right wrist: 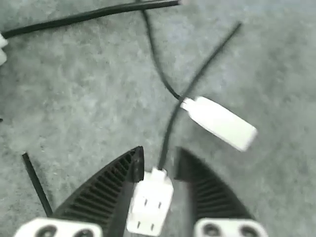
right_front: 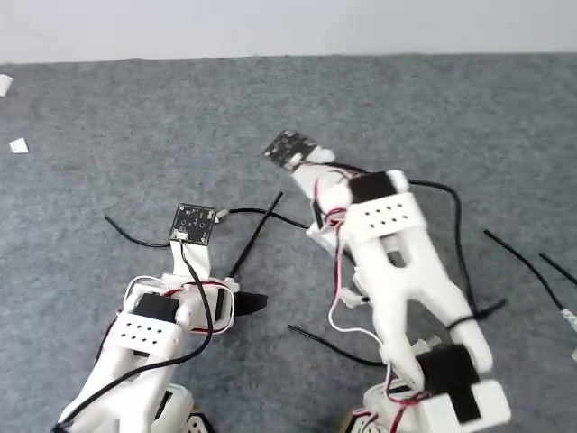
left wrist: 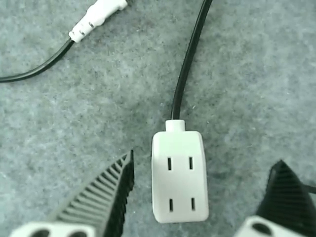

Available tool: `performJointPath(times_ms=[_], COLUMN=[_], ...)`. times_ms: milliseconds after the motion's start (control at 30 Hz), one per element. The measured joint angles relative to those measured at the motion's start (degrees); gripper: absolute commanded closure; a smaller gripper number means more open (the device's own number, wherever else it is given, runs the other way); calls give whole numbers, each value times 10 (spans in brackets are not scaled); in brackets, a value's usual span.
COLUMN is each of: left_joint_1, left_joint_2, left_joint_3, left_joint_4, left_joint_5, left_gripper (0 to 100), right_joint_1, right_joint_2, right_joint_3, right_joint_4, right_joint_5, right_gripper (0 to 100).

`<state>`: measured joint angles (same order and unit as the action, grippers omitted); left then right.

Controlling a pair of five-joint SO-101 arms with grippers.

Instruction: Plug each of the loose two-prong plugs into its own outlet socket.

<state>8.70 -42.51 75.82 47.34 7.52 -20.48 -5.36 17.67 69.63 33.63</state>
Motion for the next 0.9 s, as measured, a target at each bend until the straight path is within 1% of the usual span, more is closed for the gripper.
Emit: performJointPath(times_ms=[100,200,367,533,633,733,833,900], left_joint_1=[0,0,0,0,0,0,0,0], left_joint_2=[0,0,0,-3,-4,-4,-4,-4], left_joint_3=[0,0,5,5,5,5,5,5], left_joint_4=[0,0,0,0,0,0,0,0], left_joint_5=[0,0,0,0,0,0,0,0], left_gripper=[604,604,604,604,604,604,604,604], right_joint_1=[-18,-15,-11,-11,-6,17,33,31], right_joint_2=[3,-18,-127,-254,-299,-316,-318,-318], right_joint_3=[0,0,12,47,85,131,191,240], right_joint_4=[-22,-27,0,59,63,47,-5,-46], right_joint_5=[-9,-21,-22,9,12,11,1,1], right_gripper=[790,797,794,781,778,850,944,956])
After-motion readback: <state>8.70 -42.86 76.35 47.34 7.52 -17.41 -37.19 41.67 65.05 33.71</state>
